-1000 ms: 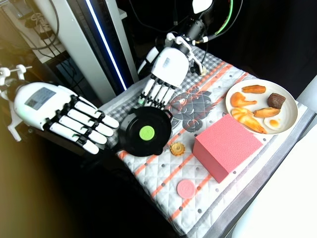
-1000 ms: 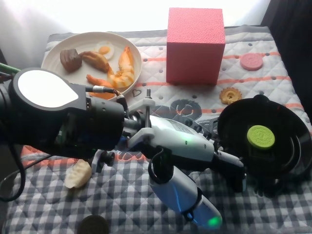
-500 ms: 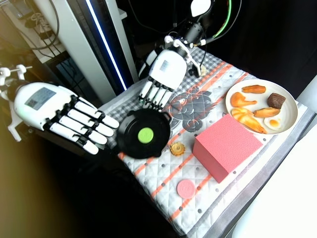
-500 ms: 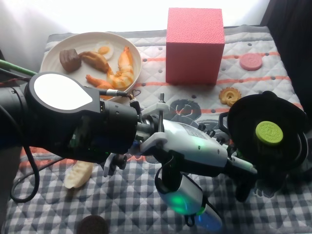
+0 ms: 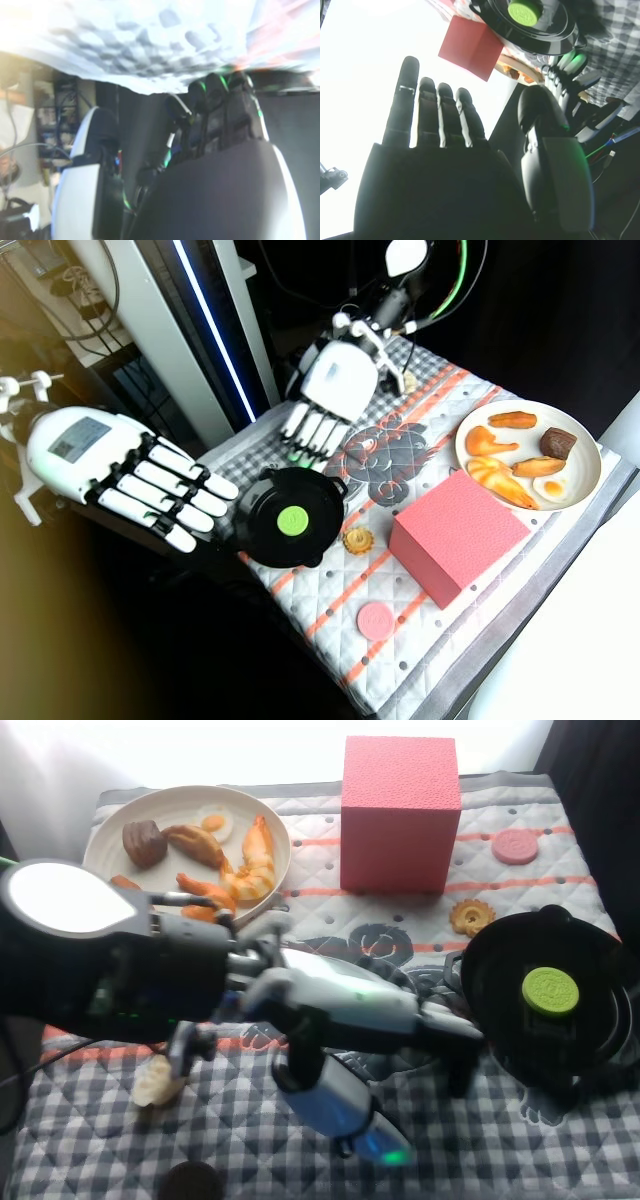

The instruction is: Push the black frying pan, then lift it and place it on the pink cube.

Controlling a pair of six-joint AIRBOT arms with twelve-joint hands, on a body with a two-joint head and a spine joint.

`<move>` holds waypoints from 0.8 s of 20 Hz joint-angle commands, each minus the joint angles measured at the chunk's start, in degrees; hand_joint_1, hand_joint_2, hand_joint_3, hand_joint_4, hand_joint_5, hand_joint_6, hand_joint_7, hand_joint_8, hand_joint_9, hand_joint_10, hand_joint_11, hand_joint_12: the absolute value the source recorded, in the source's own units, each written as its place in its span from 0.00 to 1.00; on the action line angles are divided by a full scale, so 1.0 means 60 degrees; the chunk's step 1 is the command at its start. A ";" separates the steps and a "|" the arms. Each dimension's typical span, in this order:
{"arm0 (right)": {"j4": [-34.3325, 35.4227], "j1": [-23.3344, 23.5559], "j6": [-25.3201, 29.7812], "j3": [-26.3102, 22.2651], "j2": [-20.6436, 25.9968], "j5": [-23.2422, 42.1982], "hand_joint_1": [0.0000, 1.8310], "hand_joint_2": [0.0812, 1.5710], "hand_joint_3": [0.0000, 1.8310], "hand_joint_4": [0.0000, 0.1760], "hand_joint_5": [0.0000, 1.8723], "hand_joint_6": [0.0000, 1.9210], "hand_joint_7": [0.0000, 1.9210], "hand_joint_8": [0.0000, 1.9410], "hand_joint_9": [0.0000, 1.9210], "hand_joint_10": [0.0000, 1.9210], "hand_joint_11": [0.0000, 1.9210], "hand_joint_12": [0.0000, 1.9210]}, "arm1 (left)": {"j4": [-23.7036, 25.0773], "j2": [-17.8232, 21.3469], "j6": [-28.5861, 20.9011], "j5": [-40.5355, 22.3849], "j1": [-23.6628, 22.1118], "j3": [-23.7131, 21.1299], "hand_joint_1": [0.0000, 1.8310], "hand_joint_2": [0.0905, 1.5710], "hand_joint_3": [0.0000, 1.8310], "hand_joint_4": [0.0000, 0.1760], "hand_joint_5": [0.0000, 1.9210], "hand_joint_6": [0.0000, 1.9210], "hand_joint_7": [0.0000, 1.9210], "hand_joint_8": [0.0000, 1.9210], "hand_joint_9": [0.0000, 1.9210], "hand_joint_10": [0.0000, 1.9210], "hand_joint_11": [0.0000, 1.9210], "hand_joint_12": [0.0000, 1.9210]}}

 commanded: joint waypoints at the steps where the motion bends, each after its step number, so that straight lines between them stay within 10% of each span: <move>1: 0.0266 0.0016 0.0041 0.0004 0.0025 0.1106 0.24 0.83 0.00 0.00 0.00 0.00 0.00 0.00 0.04 0.02 0.00 0.51 | -0.0491 0.0130 -0.0070 -0.0264 -0.0015 -0.0136 0.36 0.71 0.00 0.25 0.00 0.65 0.00 0.38 0.00 0.25 0.00 0.00; 4: 0.0524 -0.0046 0.0039 -0.0052 -0.0004 0.1130 0.25 0.81 0.00 0.00 0.00 0.00 0.00 0.00 0.02 0.01 0.00 0.36 | -0.1000 0.0700 0.0017 -0.0397 -0.0072 -0.0377 0.36 0.71 0.00 0.25 0.00 0.65 0.00 0.38 0.00 0.25 0.00 0.00; 16: 0.1709 -0.0429 -0.0024 0.0273 -0.0899 0.0871 0.33 0.76 0.00 0.00 0.00 0.00 0.00 0.00 0.02 0.00 0.00 0.51 | -0.3809 0.2889 0.2031 -0.0215 -0.0255 -0.1329 0.36 0.71 0.00 0.25 0.00 0.65 0.00 0.38 0.00 0.25 0.00 0.00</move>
